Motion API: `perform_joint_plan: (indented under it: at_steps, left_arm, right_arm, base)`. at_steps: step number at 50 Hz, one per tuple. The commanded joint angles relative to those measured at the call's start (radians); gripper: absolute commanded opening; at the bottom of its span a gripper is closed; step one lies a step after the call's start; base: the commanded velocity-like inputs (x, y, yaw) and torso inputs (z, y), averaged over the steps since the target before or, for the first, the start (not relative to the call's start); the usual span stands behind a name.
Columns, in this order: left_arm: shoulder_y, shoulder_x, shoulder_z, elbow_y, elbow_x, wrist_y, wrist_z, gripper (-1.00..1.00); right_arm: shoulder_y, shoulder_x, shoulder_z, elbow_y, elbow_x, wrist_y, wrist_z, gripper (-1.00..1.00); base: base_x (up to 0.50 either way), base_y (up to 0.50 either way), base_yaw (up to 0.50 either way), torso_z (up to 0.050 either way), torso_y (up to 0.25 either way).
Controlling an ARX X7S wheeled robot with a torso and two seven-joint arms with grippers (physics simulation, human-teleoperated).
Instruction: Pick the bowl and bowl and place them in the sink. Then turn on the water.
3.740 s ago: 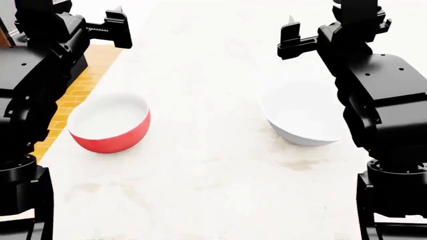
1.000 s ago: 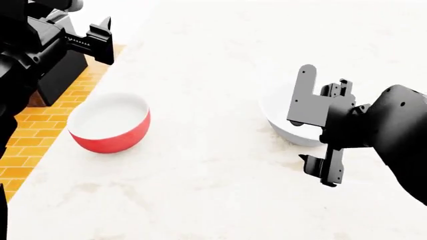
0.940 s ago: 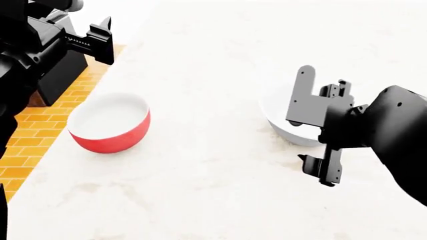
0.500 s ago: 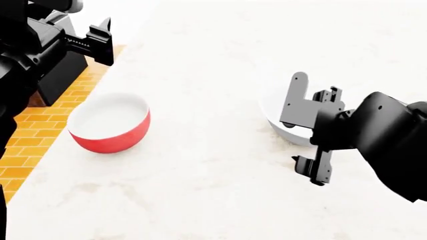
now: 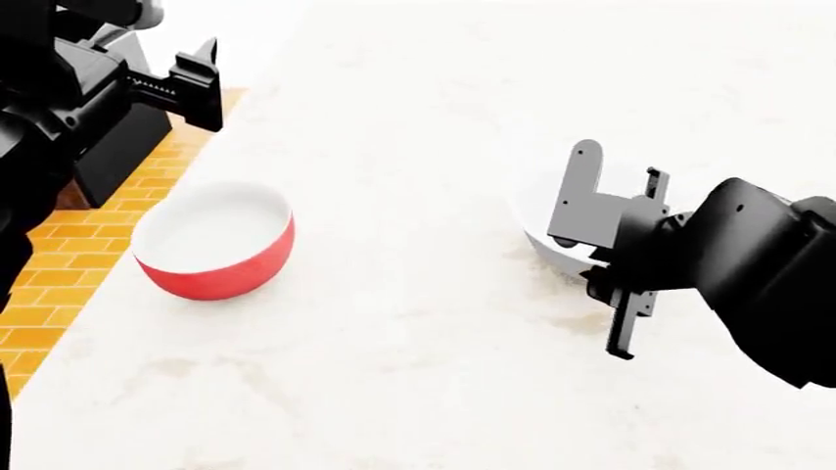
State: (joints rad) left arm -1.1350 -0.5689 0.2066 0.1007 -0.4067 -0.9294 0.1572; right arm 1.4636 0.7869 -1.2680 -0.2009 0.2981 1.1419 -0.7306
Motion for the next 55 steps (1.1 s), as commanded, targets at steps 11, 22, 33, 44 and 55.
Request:
perform_joint_plan:
  at_steps: [11, 22, 33, 44, 55]
  left_arm:
    - [0.042, -0.075, 0.003, 0.114, -0.026, -0.041, 0.029, 1.0]
    - [0.142, -0.304, 0.118, 0.343, -0.031, 0.008, 0.215, 1.0]
    - [0.133, -0.549, 0.173, 0.507, -0.077, -0.006, 0.444, 1.0]
    - [0.104, -0.645, 0.221, 0.575, -0.13, -0.044, 0.607, 1.0]
    - [0.065, -0.649, 0.273, 0.578, -0.138, -0.096, 0.691, 1.0]
  right_arm:
    - [0.118, 0.055, 0.015, -0.084, -0.023, 0.029, -0.033, -1.0]
    - [0.107, 0.057, 0.022, -0.115, -0.029, -0.003, -0.011, -1.0]
    - [0.088, 0.014, 0.038, -0.025, -0.061, -0.073, 0.043, -1.0]
    - [0.067, 0.008, 0.082, -0.018, -0.044, -0.087, 0.076, -1.0]
    - [0.064, 0.013, 0.091, -0.033, -0.044, -0.089, 0.089, -1.0]
  base:
    - [0.0, 0.0, 0.0, 0.0, 0.001]
    - [0.0, 0.0, 0.0, 0.0, 0.0]
    - [0.0, 0.0, 0.0, 0.0, 0.0]
    - [0.0, 0.0, 0.0, 0.0, 0.0]
    - [0.0, 0.0, 0.0, 0.0, 0.001]
